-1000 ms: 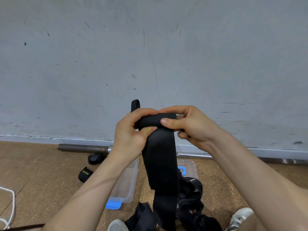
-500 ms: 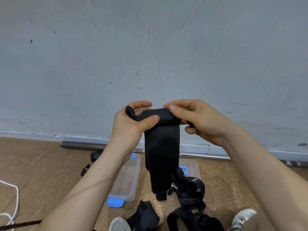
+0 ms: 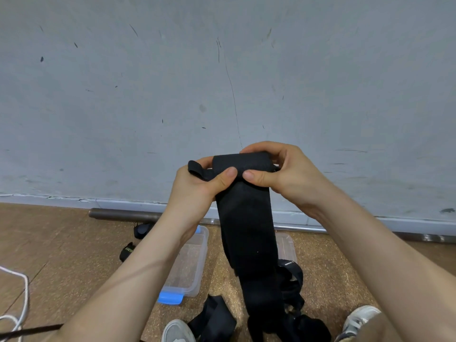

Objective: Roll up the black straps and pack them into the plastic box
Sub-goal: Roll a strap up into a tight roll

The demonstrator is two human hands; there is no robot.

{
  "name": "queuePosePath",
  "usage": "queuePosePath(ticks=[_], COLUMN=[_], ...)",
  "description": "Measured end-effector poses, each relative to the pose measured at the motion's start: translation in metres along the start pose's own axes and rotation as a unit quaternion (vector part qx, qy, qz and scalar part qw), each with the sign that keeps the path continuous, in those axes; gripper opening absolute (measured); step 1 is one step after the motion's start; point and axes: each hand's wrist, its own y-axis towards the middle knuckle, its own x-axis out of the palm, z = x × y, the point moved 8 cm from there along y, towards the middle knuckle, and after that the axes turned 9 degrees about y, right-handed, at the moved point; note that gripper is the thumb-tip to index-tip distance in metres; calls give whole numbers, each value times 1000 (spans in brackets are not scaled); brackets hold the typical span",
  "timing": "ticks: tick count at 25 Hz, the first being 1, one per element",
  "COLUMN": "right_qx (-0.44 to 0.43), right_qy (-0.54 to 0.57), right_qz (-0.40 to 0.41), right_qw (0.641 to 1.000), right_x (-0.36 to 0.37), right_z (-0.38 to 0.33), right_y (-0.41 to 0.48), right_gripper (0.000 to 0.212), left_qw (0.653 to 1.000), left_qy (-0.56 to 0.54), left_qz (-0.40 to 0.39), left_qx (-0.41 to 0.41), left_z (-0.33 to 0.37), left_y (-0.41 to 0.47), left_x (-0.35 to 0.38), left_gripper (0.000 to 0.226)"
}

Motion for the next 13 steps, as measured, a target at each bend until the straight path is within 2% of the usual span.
queuePosePath(ticks=[3, 5, 7, 11, 13], right_qx=[-11, 62, 112, 85, 114], right_qy=[-46, 7, 53, 70, 169], right_qz=[-19, -70, -95, -22, -38], right_qw=[999, 996, 988, 994, 978], right_x=[4, 6, 3, -10, -5], right_z=[-2, 2, 7, 9, 19], right_y=[-1, -3, -4, 4, 3], right_gripper=[26, 28, 39, 28, 25], left_qw=[1000, 998, 998, 997, 991], left_qy=[-27, -50, -61, -81, -121], left_qz=[-11, -24, -30, 12, 48], left_qx=[-1, -11, -17, -6, -12], left_z=[-3, -5, -7, -5, -4], left_y=[0, -1, -1, -2, 0], left_x=[3, 6, 7, 4, -1], left_gripper=[27, 27, 25, 35, 29])
